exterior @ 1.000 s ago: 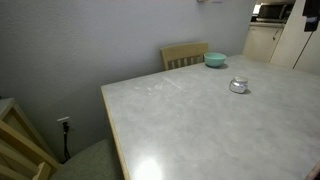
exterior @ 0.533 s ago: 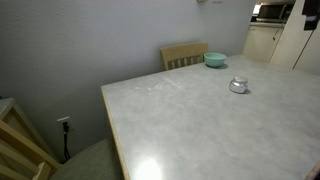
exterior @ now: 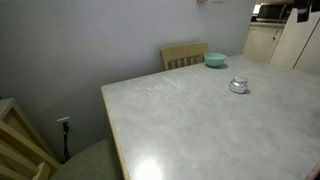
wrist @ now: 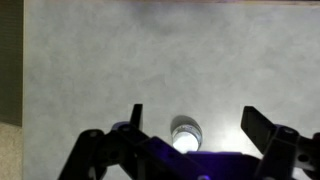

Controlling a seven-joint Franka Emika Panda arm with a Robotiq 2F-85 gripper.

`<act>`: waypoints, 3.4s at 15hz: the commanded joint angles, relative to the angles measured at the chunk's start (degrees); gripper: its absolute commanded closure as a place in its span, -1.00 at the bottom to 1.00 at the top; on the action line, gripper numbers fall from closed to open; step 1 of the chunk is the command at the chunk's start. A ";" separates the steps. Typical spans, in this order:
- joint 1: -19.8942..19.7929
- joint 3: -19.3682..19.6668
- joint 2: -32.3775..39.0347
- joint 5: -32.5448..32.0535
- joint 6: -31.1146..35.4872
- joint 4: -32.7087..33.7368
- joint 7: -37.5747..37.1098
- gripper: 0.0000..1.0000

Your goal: Put the the silver lid on the table

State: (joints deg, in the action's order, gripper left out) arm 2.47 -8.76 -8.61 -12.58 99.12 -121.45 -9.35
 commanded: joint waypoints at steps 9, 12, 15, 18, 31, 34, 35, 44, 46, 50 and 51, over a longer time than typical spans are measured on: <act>0.14 1.97 3.36 0.18 8.05 1.69 -1.41 -1.00; -0.75 4.60 3.14 2.81 15.86 0.18 1.60 -1.00; -1.33 7.71 4.73 9.53 22.13 -0.63 8.47 -1.00; -1.03 7.62 4.36 8.21 20.40 0.02 6.75 -1.00; -1.33 8.20 8.48 9.50 20.63 1.96 9.27 -1.00; -1.52 8.43 11.00 9.63 20.25 3.43 9.70 -1.00; -1.58 8.51 11.96 9.81 20.11 3.98 9.97 -1.00; -1.59 8.45 12.58 12.05 22.35 3.35 11.39 -1.00; -2.36 8.88 13.47 16.44 24.48 3.44 13.69 -1.00; -4.10 9.59 13.22 25.08 29.03 2.04 19.48 -1.00; -4.56 9.72 13.16 27.66 30.19 1.62 21.09 -1.00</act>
State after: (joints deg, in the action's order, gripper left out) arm -0.48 0.55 4.13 8.91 125.83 -118.72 6.52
